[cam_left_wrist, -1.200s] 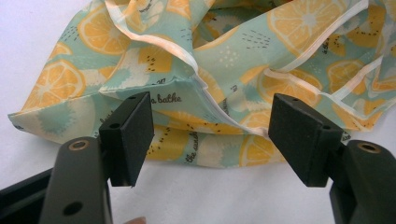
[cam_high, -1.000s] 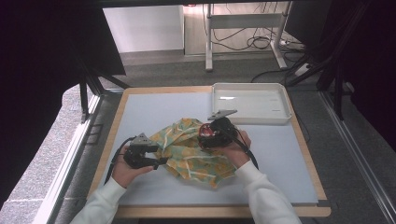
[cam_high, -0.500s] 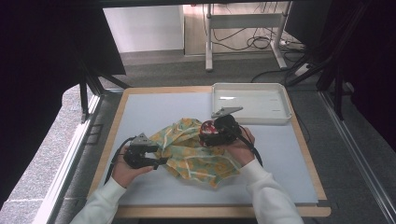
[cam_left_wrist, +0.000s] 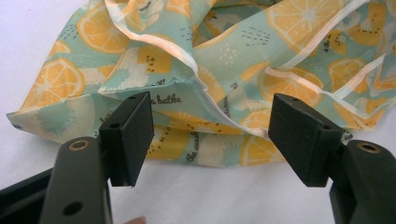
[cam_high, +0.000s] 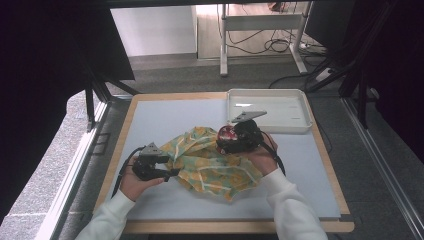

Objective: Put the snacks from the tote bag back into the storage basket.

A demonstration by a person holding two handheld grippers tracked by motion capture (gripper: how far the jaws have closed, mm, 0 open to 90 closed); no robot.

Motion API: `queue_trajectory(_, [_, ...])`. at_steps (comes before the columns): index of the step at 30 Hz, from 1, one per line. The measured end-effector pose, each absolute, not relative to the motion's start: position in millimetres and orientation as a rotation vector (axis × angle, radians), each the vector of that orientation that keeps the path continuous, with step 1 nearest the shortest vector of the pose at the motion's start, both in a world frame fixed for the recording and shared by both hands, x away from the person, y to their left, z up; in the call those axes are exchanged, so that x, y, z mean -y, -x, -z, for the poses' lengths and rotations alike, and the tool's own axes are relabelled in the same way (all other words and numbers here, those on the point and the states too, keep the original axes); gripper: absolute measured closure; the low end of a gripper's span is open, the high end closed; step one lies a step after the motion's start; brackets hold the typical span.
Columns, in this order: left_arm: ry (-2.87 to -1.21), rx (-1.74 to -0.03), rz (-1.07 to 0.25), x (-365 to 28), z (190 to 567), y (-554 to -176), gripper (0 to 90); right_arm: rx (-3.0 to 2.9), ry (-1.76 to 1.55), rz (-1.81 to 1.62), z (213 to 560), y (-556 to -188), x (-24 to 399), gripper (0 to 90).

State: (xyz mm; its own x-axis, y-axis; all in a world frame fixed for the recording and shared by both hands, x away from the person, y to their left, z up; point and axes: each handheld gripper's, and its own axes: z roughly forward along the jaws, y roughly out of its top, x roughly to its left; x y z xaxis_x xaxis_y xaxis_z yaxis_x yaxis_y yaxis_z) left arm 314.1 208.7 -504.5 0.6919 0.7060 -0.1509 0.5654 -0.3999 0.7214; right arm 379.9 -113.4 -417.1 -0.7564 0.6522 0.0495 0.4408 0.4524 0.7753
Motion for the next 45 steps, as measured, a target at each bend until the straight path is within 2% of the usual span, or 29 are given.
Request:
queue_trajectory(25, [-2.114, -0.966, -0.23, -209, 504, -314, 31.8, -2.394, -0.972, -1.224, 407, -397, 130, 23.3])
queue_trajectory(45, [-2.111, -0.963, -0.226, -208, 503, -314, 31.8, -2.372, -0.971, -1.203, 390, -427, 132, 23.3])
